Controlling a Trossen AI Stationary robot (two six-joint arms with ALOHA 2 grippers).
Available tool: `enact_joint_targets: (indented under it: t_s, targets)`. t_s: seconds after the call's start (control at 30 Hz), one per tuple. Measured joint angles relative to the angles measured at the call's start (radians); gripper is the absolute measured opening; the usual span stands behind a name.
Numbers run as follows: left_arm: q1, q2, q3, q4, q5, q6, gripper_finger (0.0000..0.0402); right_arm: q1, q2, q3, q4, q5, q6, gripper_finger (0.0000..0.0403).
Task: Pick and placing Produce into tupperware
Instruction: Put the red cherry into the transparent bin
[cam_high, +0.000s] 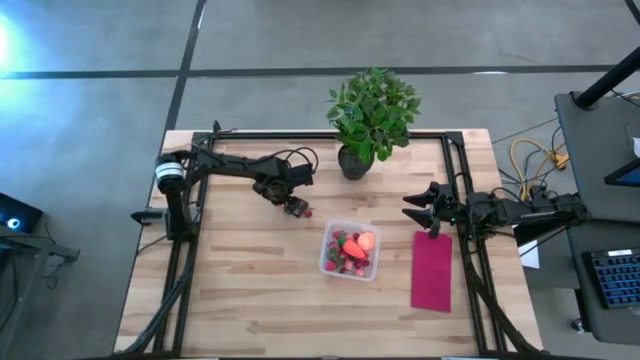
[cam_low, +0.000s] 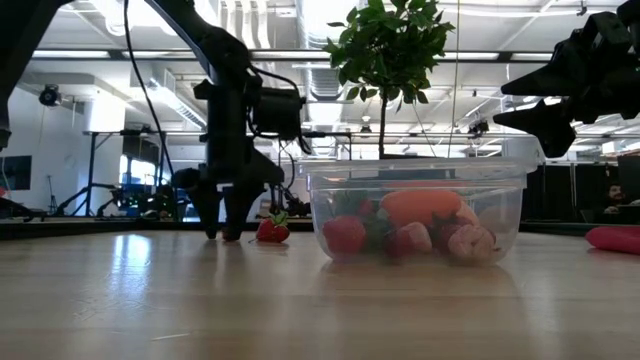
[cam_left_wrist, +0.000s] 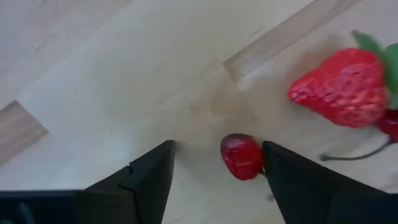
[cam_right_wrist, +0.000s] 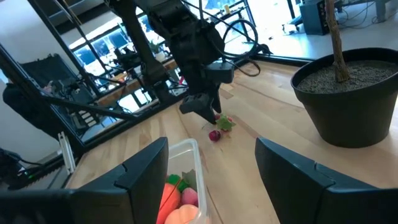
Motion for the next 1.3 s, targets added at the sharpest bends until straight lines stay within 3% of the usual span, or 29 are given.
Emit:
enact_joint_targets:
  t_s: [0.5,0.9,1.13,1.3]
  targets:
    - [-0.01,-0.003,0.001,0.023,0.001,-0.002,0.0101,0.0,0.0,0.0,0.0,0.0,0.0,0.0233]
    - [-0.012,-0.008,0.005,0.01,0.041,0.005,0.0088,0.0,0.0,0.0,0.0,0.0,0.0,0.0233]
    - [-0.07,-0.065,0.058,0.034,0.171,0.042,0.0088,0.0,0.0,-0.001,0.0,0.0,0.0,0.0233]
    - [-0.182,-0.113,0.128,0.238,0.297,0.127,0.0088,0.0,-0.001,-0.001,0.001,0.0,0.0,0.0233]
